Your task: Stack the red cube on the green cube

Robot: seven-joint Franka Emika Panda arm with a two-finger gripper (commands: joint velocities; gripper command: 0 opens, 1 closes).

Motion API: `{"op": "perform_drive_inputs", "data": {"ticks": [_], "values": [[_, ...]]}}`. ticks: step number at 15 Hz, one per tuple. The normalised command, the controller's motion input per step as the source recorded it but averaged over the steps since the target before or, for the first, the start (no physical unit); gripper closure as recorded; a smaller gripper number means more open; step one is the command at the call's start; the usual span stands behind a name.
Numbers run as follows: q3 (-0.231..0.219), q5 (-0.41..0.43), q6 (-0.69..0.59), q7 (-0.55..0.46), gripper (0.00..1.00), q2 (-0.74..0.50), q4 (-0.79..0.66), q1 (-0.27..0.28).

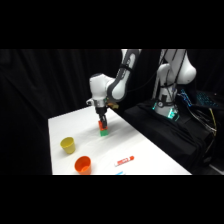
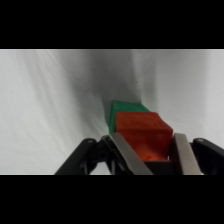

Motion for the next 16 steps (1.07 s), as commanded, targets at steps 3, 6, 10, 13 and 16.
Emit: {"op": "perform_drive_inputs", "data": {"ticks": [3,6,10,13,16], "values": [[0.017,0.05,0.14,0.07,0.09,-0.03,-0.02,0.011],[-0.015,-0.016,0.05,0.1,0.0,-0.13,-0.06,0.045],[-0.06,-0.101,0.0,0.16,0.0,-0.23,-0.09,0.1],[-0.179,-0.307,-0.1,0.31,0.0,-0.38,-0.17,0.21],[-0.235,-0.459,-0.15,0.42,0.0,-0.48,-0.19,0.257]]}}
